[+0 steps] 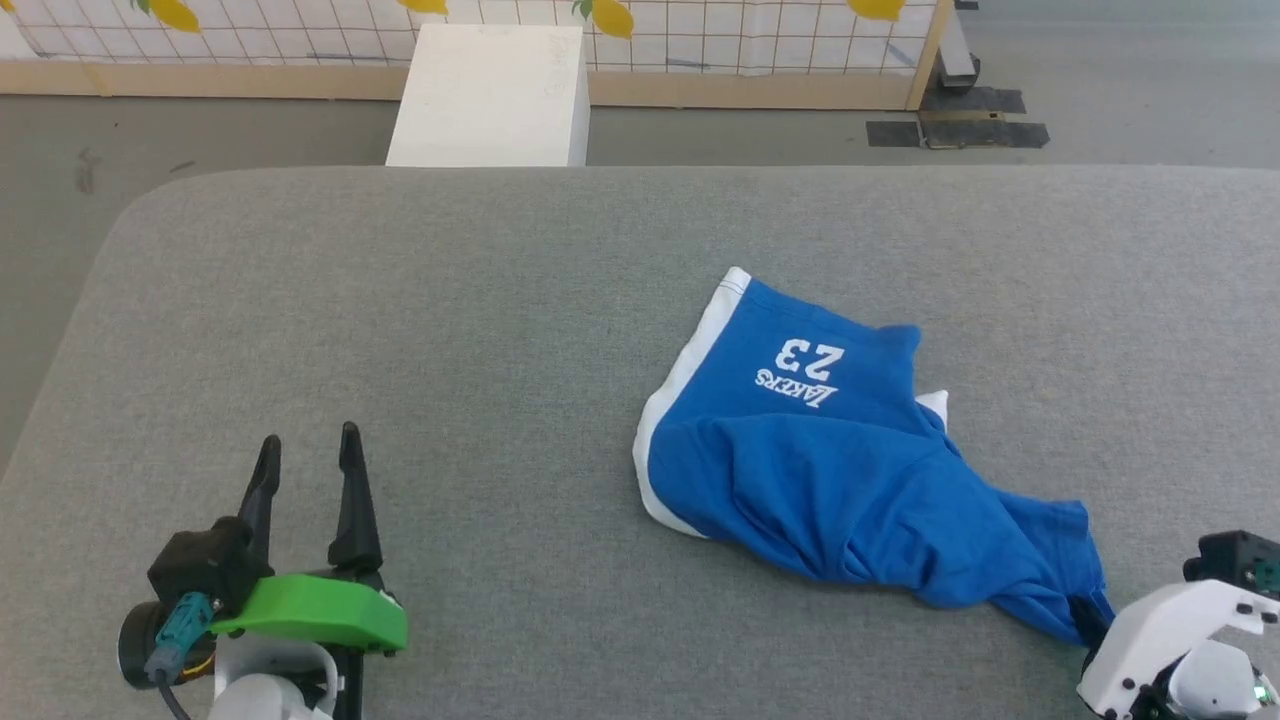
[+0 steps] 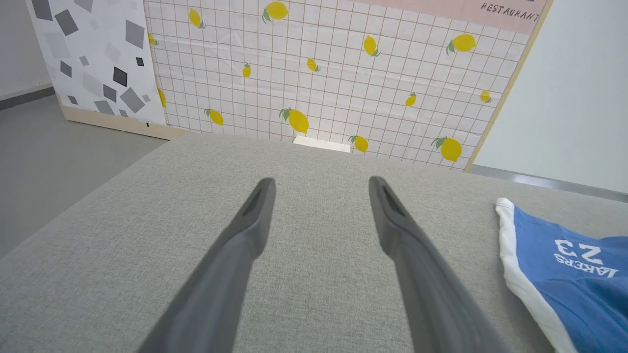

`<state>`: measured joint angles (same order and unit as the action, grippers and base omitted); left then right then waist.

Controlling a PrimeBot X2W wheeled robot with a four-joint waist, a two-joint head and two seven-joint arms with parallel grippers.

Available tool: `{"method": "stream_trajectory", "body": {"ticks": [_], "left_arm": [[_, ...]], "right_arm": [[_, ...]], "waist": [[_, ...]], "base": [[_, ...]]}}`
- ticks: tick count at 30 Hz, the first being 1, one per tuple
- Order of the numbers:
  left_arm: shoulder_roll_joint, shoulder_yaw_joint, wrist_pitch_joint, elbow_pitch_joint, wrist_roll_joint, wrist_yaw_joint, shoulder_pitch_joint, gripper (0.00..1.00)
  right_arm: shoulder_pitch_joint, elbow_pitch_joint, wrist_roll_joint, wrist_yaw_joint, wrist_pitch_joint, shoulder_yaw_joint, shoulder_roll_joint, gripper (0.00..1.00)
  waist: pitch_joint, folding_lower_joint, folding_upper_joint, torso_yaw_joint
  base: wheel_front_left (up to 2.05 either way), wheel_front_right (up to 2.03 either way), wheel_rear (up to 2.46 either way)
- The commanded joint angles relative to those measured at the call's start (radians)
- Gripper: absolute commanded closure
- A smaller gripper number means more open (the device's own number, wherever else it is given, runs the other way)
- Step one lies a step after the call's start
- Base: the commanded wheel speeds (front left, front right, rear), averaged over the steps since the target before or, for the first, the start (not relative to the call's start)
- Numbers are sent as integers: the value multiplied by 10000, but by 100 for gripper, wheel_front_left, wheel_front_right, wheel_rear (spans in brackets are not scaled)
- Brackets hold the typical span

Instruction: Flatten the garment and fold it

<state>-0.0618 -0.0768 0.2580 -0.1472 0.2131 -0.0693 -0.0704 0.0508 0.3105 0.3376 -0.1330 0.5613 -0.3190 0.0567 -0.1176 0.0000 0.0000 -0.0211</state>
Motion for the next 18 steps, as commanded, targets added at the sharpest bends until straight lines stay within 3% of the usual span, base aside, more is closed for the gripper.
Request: {"method": "stream_trajectory", "body": {"ticks": [1, 2, 6, 8, 13, 18], "left_arm": [[35, -56, 37, -42, -12, -31, 118, 0], [49, -108, 37, -101, -11, -62, 121, 0], [76, -55, 38, -159, -39, -125, 46, 0], [83, -25, 38, -118, -70, -140, 5, 0], [93, 68, 38, 110, -117, -238, -251, 0], [99, 139, 38, 289, -95, -358, -559, 0]], "right_arm": [[-522, 270, 158, 23, -21, 107, -65, 63], [-365, 45, 460, 23, -938, 153, -65, 0], [626, -651, -158, 23, -2411, 11, -65, 0], [1161, -823, -496, 23, -2281, 160, -65, 0], [2966, -784, -1605, 23, -959, 1425, -65, 0], [4648, 398, -2727, 23, 843, 2297, -65, 0]], "waist": [[-35, 0, 0, 86], [-39, 0, 0, 141], [29, 0, 0, 30], [-26, 0, 0, -50], [-488, 0, 0, -365], [-1087, 0, 0, -761]], "base": [[0, 0, 0], [0, 0, 0], [0, 0, 0], [0, 0, 0], [0, 0, 0], [0, 0, 0]]}}
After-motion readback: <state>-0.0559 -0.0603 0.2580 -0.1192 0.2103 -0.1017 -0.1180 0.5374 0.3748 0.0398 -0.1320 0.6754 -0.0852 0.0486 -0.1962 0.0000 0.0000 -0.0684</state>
